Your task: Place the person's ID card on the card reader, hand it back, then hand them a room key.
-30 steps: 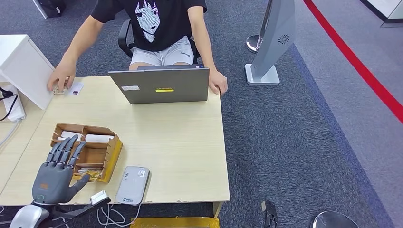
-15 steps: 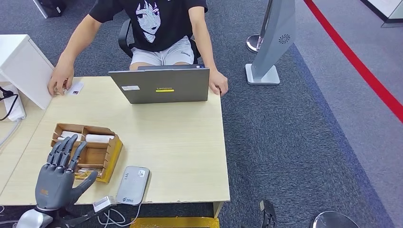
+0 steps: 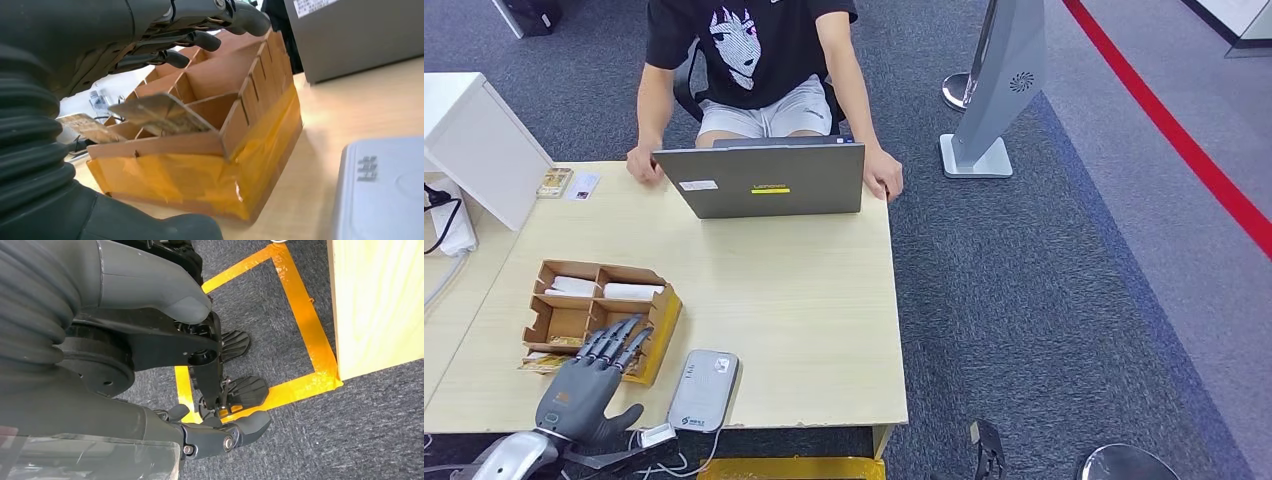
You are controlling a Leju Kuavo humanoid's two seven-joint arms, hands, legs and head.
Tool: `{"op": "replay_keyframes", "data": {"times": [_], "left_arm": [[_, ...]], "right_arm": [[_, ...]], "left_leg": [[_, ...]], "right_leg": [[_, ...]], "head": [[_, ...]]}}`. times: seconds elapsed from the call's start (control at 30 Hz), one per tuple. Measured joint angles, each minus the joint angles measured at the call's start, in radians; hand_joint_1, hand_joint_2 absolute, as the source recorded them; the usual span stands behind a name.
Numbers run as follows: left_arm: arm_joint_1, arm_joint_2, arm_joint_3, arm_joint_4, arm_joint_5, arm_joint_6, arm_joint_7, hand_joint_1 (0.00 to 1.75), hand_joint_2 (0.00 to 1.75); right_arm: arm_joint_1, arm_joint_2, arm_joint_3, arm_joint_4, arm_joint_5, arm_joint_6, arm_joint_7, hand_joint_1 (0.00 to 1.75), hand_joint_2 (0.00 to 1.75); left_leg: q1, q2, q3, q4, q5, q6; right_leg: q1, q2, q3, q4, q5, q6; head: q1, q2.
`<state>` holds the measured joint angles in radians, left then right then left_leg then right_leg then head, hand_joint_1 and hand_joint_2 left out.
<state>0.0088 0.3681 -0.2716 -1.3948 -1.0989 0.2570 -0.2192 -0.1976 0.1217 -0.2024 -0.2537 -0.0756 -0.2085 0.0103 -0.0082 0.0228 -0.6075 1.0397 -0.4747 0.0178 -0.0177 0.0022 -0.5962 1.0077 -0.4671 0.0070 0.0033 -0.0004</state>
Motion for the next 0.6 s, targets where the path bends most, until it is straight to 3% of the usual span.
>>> {"op": "replay_keyframes", "data": {"times": [0.13,0.4,0.6], "left_arm": [[-0.006,0.010,-0.007,0.011,-0.021,0.042,0.009,0.00,1.75],[-0.017,0.002,-0.008,0.013,-0.095,0.256,0.022,0.00,1.75],[-0.016,-0.003,-0.008,0.013,-0.108,0.255,0.036,0.00,1.75]], "right_arm": [[0.000,0.000,-0.005,-0.001,0.004,0.001,0.000,0.00,1.75],[0.000,0.000,-0.006,-0.002,0.010,-0.005,0.000,0.00,1.75],[0.000,0.000,-0.006,-0.002,0.012,-0.007,0.000,0.00,1.75]], "left_leg": [[0.000,0.000,0.000,0.000,0.000,0.000],[0.000,0.000,0.000,0.000,0.000,0.000],[0.000,0.000,0.000,0.000,0.000,0.000]], "right_leg": [[0.000,0.000,0.000,0.000,0.000,0.000],[0.000,0.000,0.000,0.000,0.000,0.000],[0.000,0.000,0.000,0.000,0.000,0.000]], "head": [[0.000,0.000],[0.000,0.000],[0.000,0.000]]}}
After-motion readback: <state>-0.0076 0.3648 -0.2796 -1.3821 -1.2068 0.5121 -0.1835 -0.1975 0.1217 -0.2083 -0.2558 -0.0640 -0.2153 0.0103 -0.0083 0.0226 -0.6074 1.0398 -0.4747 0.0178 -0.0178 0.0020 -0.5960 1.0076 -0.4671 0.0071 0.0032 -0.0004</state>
